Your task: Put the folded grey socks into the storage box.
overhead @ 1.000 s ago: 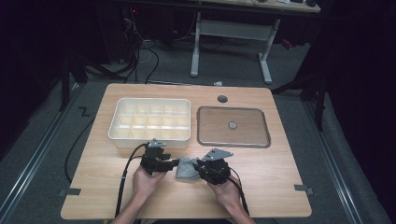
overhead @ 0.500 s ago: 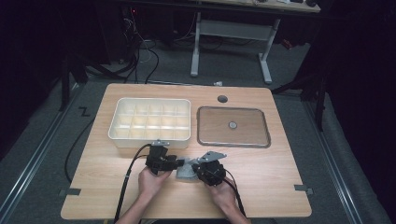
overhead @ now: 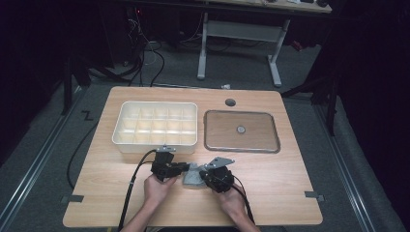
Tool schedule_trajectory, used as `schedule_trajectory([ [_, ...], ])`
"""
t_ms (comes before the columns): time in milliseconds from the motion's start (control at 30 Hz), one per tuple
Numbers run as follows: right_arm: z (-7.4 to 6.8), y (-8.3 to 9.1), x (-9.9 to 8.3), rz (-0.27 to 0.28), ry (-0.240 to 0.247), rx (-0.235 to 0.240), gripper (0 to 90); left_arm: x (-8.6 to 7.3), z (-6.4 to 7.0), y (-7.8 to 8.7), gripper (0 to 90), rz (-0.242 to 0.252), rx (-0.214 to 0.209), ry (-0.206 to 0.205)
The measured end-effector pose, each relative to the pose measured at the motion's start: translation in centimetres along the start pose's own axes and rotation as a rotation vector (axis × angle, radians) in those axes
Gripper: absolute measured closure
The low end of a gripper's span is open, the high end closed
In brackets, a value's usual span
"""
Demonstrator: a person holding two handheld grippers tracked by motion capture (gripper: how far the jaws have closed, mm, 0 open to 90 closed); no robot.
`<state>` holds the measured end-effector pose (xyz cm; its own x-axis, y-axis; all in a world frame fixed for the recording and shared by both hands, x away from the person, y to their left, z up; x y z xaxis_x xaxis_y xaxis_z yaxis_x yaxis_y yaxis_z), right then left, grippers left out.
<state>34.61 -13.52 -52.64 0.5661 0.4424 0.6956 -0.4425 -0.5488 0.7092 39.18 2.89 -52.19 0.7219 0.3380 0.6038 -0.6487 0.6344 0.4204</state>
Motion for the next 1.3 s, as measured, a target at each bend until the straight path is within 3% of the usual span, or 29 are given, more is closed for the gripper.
schedule_trajectory([
  [300, 0.0, 0.2, 0.2, 0.001, -0.007, 0.008, 87.1, 0.0, 0.4, 0.5, 86.4, 0.002, -0.006, -0.006],
  [533, -0.4, 1.3, 1.3, 0.055, -0.009, 0.024, 86.6, -0.2, 0.8, 0.8, 86.7, -0.006, -0.006, -0.008],
  [900, 0.3, -0.5, 1.5, -0.019, -0.027, 0.025, 87.9, 0.1, 1.0, 1.8, 87.1, -0.02, -0.034, 0.004],
  [1167, 0.4, -1.0, 1.6, -0.042, -0.022, 0.039, 88.5, 0.1, 1.3, 2.1, 87.2, -0.024, -0.06, 0.022],
  [1300, 0.3, -1.2, 1.7, -0.05, -0.019, 0.055, 89.1, 0.3, 1.5, 2.4, 87.3, -0.028, -0.101, 0.045],
])
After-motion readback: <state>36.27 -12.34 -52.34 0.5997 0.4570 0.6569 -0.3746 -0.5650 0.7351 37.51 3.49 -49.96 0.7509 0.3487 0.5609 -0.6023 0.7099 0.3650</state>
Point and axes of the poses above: each handheld gripper's, and its own axes: y roughly backward along the jaws, x roughly out of its top, z roughly to its right, the point moved 1 cm from there along -y, roughly forward along the jaws, and after that the axes turned 5 degrees about x, right-handed, at the moved point
